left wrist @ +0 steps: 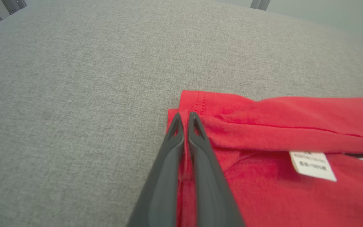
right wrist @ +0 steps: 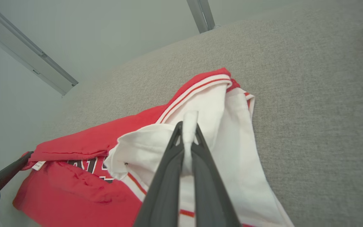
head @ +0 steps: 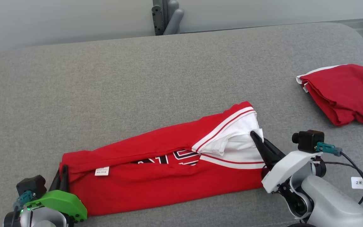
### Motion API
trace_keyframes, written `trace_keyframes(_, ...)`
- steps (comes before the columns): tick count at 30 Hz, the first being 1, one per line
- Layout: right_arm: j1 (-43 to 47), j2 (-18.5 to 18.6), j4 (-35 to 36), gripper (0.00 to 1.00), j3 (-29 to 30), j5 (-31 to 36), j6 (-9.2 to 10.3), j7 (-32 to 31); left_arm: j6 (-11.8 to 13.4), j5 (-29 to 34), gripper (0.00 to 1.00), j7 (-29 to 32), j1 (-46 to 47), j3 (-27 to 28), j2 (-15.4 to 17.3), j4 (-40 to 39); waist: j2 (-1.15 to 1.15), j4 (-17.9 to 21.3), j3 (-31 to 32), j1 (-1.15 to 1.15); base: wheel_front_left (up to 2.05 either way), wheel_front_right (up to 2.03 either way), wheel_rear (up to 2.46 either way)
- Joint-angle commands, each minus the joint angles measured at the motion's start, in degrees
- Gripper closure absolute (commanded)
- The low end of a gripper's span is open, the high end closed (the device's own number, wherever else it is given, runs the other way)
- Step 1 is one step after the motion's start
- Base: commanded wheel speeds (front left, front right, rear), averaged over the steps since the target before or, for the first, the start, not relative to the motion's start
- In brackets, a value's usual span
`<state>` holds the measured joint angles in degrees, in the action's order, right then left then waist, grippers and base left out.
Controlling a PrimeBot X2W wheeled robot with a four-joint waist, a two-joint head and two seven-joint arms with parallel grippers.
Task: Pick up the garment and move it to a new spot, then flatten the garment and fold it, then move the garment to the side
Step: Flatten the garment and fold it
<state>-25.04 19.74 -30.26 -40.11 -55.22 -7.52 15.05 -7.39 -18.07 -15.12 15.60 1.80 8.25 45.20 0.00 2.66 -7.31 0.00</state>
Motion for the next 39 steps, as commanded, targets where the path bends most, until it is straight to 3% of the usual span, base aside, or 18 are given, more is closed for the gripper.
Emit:
trace_keyframes(1,0.7,0.0,0.2,1.00,0.4,0.5,0.08,0.1,-0.1,-0.2,1.00,0.0,-1.0,0.2,0.3,-0.2,0.00,0.0,0.2,0.00,0.00,0.00,0.00)
trace_keyframes(9,2.9,-0.5,-1.2,1.00,1.9,1.5,0.08,0.1,-0.1,0.7,1.00,0.0,-3.1,-0.4,-0.1,-0.8,0.00,-0.5,0.6,0.00,0.00,0.00,0.00)
trace_keyframes(10,2.9,-0.5,-1.6,1.00,2.0,1.7,0.08,0.1,-0.1,0.9,0.83,0.0,-3.4,-0.5,-0.3,-1.0,0.00,-0.5,0.6,0.00,0.00,0.00,0.00)
trace_keyframes(11,2.9,-0.6,-2.0,0.68,2.1,1.9,0.08,0.1,-0.1,1.1,0.31,0.0,-3.7,-0.3,-0.4,-1.2,0.00,-0.6,0.6,0.00,0.00,0.00,0.00)
trace_keyframes(12,2.8,-0.8,-2.2,0.09,2.3,2.0,0.08,0.1,-0.1,1.0,0.00,0.0,-3.9,0.1,-0.5,-1.5,0.00,-0.7,0.6,0.00,0.00,0.00,0.00)
trace_keyframes(13,2.9,-1.0,-2.2,0.00,2.7,1.9,0.08,0.1,-0.1,1.3,0.00,0.0,-4.3,0.5,-0.7,-1.8,0.00,-0.7,0.7,0.00,0.00,0.00,0.00)
trace_keyframes(26,11.1,-1.3,5.1,0.00,15.5,8.0,0.06,0.1,3.9,6.9,0.00,0.0,-12.9,9.5,-4.5,-17.0,0.00,-1.7,2.6,0.00,0.00,0.00,0.00)
trace_keyframes(33,8.4,-2.6,-1.7,0.00,16.3,13.5,0.05,0.1,3.8,8.9,0.00,0.0,-12.0,8.7,-5.3,-20.0,0.00,-3.1,0.6,0.00,0.00,0.00,0.00)
trace_keyframes(39,2.6,-3.9,-11.3,0.00,14.6,15.0,0.06,-1.4,4.8,5.8,0.00,0.0,-10.3,4.7,-5.2,-20.1,0.00,-5.1,-1.8,0.00,0.00,0.00,0.00)
